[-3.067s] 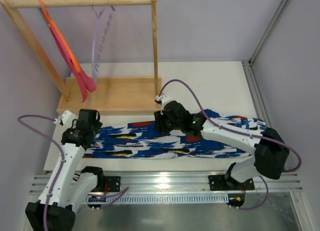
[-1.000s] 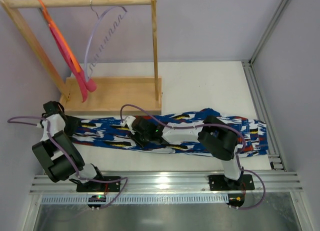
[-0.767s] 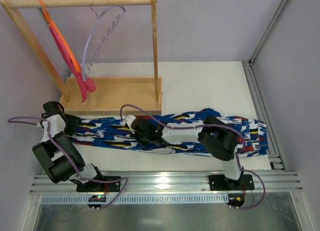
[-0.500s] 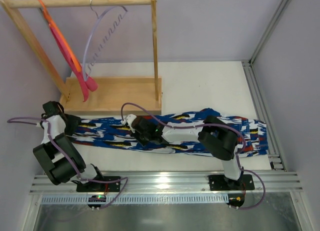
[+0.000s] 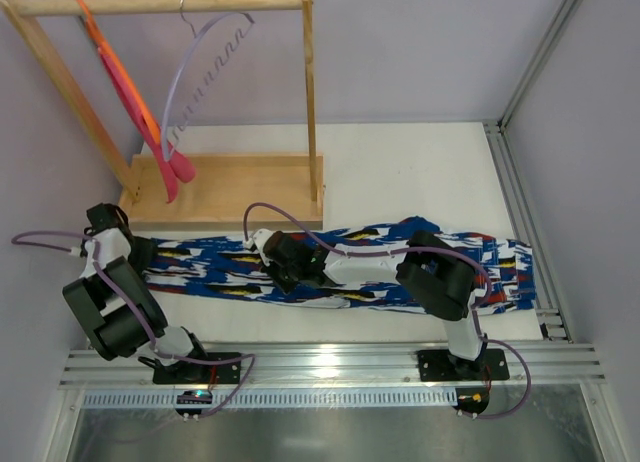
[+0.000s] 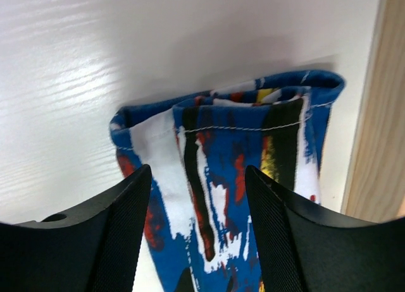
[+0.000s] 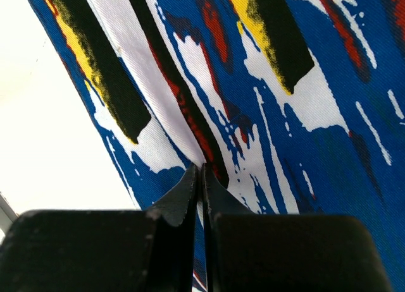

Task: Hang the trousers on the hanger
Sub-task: Fold the trousers

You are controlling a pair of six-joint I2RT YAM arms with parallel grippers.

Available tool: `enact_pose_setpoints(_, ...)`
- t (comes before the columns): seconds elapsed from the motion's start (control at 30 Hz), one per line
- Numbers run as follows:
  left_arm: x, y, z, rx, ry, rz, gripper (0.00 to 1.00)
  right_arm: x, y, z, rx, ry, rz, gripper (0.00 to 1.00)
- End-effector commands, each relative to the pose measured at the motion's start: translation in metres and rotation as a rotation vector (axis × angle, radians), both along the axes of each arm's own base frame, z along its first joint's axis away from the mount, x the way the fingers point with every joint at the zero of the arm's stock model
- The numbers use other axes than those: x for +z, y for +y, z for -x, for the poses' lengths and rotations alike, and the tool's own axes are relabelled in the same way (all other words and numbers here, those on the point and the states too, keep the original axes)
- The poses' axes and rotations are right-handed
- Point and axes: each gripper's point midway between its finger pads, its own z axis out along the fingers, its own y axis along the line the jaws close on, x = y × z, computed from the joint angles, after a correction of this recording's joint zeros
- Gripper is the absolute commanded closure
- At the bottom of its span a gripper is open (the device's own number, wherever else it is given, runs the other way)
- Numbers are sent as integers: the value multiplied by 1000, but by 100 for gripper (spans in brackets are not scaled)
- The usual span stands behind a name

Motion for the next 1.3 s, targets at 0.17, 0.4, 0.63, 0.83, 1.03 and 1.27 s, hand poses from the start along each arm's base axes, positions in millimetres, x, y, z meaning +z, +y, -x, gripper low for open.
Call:
enact_pose_setpoints(0.17,2,13,-22,17,-82,-30,50,24,22,3,17,18,-96,96)
enact_pose_setpoints(0.4,-2,18,-7,53,-28,-69,54,21,24,2,16,22,-96,96)
enact_pose_setpoints(0.63,-5,17,-16,67,-104,-72,58,15,23,5,8,37,-93,96)
enact_pose_setpoints(0.83,-22,11,-12,66,-65,-26,73,15,23,5,2,42,-98,96)
enact_pose_setpoints(1.03,-14,15,-14,55,-34,-25,99,20,24,5,0,39,-103,96)
enact_pose_setpoints(1.27,34,23,-22,57,-83,-72,99,40,24,5,2,28,-130,96)
